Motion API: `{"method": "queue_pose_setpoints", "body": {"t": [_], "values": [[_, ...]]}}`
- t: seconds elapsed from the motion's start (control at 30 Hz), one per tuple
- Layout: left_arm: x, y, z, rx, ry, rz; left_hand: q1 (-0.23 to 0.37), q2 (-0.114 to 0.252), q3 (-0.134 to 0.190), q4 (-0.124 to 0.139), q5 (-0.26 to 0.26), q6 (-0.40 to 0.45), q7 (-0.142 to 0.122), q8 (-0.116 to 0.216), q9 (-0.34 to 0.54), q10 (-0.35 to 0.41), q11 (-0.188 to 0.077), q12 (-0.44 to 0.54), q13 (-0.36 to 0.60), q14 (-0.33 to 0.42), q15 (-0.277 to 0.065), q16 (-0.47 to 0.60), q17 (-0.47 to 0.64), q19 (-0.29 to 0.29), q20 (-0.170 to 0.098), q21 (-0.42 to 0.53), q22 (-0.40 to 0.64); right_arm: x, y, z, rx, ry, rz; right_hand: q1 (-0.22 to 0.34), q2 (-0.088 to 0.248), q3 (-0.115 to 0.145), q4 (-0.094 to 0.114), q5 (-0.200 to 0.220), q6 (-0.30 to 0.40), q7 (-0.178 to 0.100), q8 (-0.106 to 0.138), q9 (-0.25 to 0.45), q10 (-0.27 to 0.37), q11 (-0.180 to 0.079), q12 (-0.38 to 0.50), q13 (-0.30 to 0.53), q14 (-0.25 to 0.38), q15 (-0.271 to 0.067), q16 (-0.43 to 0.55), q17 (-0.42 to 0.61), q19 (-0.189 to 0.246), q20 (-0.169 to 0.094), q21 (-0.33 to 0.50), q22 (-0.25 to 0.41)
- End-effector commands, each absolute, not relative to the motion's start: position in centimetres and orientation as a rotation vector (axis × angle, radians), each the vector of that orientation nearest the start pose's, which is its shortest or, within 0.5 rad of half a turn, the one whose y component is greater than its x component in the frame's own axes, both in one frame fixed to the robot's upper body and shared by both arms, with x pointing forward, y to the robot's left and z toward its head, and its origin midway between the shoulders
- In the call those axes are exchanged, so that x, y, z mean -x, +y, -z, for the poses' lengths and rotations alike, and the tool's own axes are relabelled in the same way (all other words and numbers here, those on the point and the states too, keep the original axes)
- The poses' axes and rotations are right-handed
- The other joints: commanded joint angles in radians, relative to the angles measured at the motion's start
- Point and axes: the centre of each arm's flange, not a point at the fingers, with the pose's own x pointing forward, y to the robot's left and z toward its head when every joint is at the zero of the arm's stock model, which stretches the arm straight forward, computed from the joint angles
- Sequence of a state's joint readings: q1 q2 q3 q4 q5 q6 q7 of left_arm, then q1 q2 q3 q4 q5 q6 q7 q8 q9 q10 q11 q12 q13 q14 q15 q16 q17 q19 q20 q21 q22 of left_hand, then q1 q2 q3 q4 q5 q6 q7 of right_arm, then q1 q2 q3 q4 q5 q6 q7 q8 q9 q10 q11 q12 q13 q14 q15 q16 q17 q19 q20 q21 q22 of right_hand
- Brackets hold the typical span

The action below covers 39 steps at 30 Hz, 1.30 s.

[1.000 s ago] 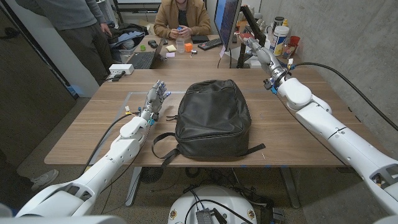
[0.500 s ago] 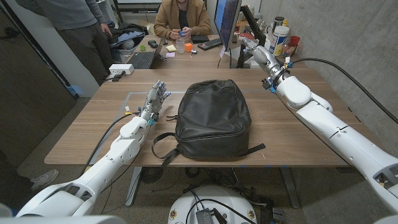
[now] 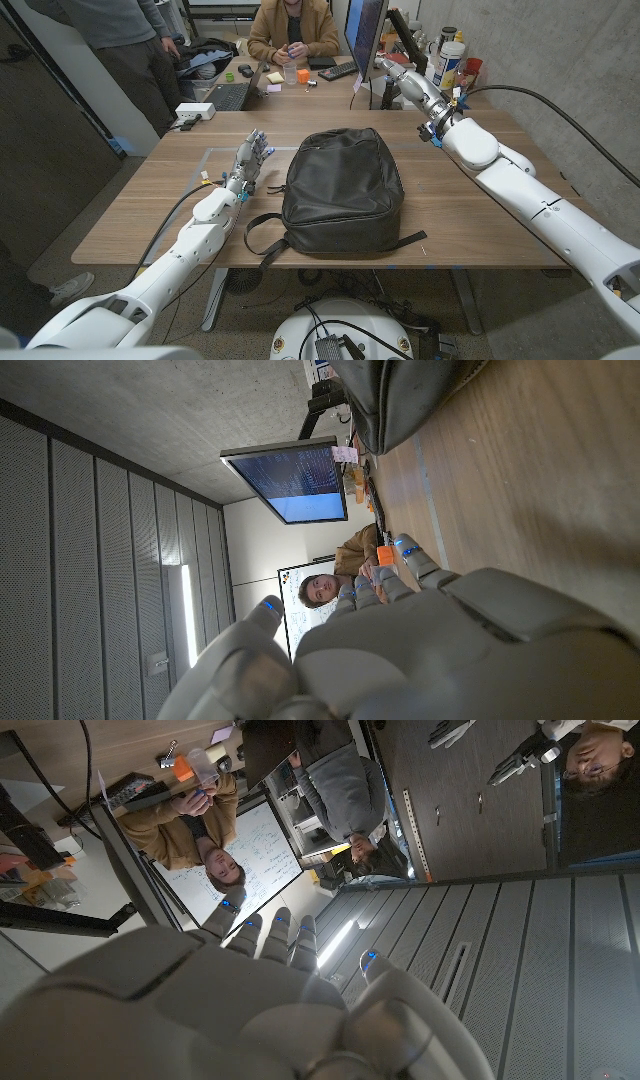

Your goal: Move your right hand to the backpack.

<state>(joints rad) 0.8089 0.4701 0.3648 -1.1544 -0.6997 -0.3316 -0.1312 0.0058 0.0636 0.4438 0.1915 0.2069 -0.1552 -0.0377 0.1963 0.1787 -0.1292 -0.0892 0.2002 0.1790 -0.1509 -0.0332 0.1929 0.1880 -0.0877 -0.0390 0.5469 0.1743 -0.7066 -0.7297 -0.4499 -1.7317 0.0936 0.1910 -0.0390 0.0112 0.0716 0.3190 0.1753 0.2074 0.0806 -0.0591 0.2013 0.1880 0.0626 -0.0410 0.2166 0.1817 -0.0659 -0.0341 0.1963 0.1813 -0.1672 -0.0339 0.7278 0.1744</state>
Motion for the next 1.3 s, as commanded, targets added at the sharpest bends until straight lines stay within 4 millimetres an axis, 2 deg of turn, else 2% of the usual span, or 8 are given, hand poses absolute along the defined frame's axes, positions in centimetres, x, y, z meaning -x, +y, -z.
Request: {"method": "queue_pose_setpoints", "body": {"t": [0.03, 0.6, 1.3], "values": [[-66.8, 30.4, 5.4, 0.098, -0.556, 0.228, 0.004, 0.113, 0.0, -0.001, 0.004, 0.006, -0.004, -0.003, 0.006, 0.003, 0.001, 0.004, 0.006, 0.004, -0.038, 0.0, 0.003, 0.003, -0.032, -0.001, 0.005, -55.2, -19.7, -13.2, 0.796, -0.989, -0.273, 0.005, 0.097, 0.007, 0.001, 0.003, 0.009, 0.002, -0.001, 0.003, 0.006, -0.003, 0.001, 0.002, 0.003, -0.017, -0.001, 0.003, -0.012, -0.062, -0.006, 0.002], [-66.6, 30.4, 5.4, 0.103, -0.558, 0.228, 0.003, 0.112, 0.0, -0.001, 0.004, 0.008, -0.004, -0.004, 0.006, 0.005, 0.0, 0.004, 0.006, 0.004, -0.038, 0.0, 0.003, 0.005, -0.029, -0.004, 0.005, -55.1, -18.2, -13.5, 0.853, -1.006, -0.293, 0.011, 0.09, 0.01, -0.005, 0.003, 0.005, 0.0, -0.003, 0.003, 0.004, -0.001, -0.001, 0.002, 0.005, -0.017, -0.003, 0.001, -0.007, -0.061, -0.01, 0.002], [-66.2, 30.8, 5.6, 0.106, -0.563, 0.218, 0.003, 0.113, 0.0, -0.001, 0.004, 0.008, -0.006, -0.004, 0.006, 0.005, 0.001, 0.003, 0.006, 0.006, -0.039, 0.0, 0.003, 0.006, -0.024, -0.007, 0.005, -54.3, -16.3, -13.5, 1.009, -1.031, -0.292, 0.02, 0.084, 0.015, -0.011, 0.003, 0.01, -0.004, -0.002, 0.004, 0.005, -0.002, -0.002, 0.003, 0.006, -0.015, -0.006, -0.002, -0.007, -0.05, -0.018, 0.002]]}}
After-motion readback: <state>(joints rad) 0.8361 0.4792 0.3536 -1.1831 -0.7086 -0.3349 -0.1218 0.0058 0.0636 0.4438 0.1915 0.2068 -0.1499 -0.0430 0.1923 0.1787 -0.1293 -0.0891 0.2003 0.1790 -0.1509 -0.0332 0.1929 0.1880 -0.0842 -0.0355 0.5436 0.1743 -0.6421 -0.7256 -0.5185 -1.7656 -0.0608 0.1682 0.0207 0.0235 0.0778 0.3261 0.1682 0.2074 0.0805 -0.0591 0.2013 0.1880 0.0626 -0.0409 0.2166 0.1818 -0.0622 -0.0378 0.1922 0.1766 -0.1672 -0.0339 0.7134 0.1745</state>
